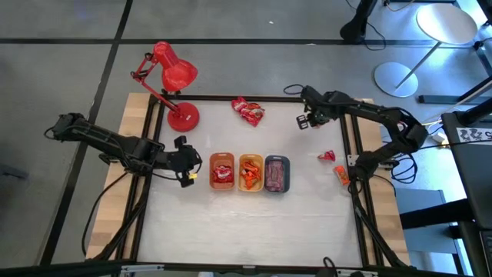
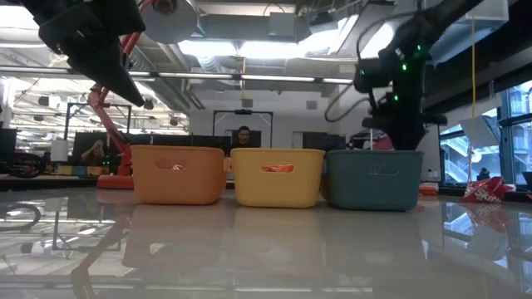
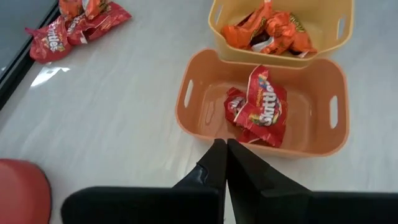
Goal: Sort candy
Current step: Put the orange candy into the yellow bin
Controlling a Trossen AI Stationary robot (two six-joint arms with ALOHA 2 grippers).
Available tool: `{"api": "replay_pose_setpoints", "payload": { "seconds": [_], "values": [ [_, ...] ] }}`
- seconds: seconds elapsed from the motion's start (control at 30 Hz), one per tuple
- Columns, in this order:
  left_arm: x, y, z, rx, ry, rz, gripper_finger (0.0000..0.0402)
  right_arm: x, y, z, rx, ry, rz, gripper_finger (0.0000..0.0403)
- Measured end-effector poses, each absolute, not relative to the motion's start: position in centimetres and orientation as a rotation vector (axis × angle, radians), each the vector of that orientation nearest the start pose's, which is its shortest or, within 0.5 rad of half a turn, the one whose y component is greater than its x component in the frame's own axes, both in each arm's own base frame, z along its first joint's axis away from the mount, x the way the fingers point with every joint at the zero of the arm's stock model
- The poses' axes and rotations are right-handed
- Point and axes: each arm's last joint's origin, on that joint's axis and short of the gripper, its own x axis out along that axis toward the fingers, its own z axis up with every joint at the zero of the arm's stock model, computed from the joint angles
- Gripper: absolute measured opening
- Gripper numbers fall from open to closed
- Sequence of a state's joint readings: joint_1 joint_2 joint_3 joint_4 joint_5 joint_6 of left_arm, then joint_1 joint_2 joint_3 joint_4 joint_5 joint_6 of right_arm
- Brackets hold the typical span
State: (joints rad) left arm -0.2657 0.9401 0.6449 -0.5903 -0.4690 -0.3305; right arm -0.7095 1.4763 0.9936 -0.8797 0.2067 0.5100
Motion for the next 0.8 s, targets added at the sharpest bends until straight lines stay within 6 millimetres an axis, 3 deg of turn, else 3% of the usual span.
{"api": "replay_pose_setpoints", "payload": {
  "seconds": [0.23, 0.43, 0.63, 0.8],
  "values": [
    [17.3, -3.3, 23.0, 0.021, 0.782, 0.316, 0.0005, 17.3, -19.2, 18.6, 0.804, 1.099, -1.168, 0.0143],
    [17.3, -3.4, 23.1, 0.029, 0.781, 0.312, 0.0001, 16.5, -20.0, 17.2, 0.843, 1.003, -1.169, 0.0190],
    [17.3, -3.4, 23.1, 0.025, 0.781, 0.313, 0.0003, 16.0, -20.7, 15.7, 0.844, 1.033, -1.207, 0.0201],
    [17.3, -3.4, 23.1, 0.025, 0.781, 0.314, 0.0003, 16.5, -21.2, 14.7, 0.840, 1.023, -1.194, 0.0168]
  ]
}}
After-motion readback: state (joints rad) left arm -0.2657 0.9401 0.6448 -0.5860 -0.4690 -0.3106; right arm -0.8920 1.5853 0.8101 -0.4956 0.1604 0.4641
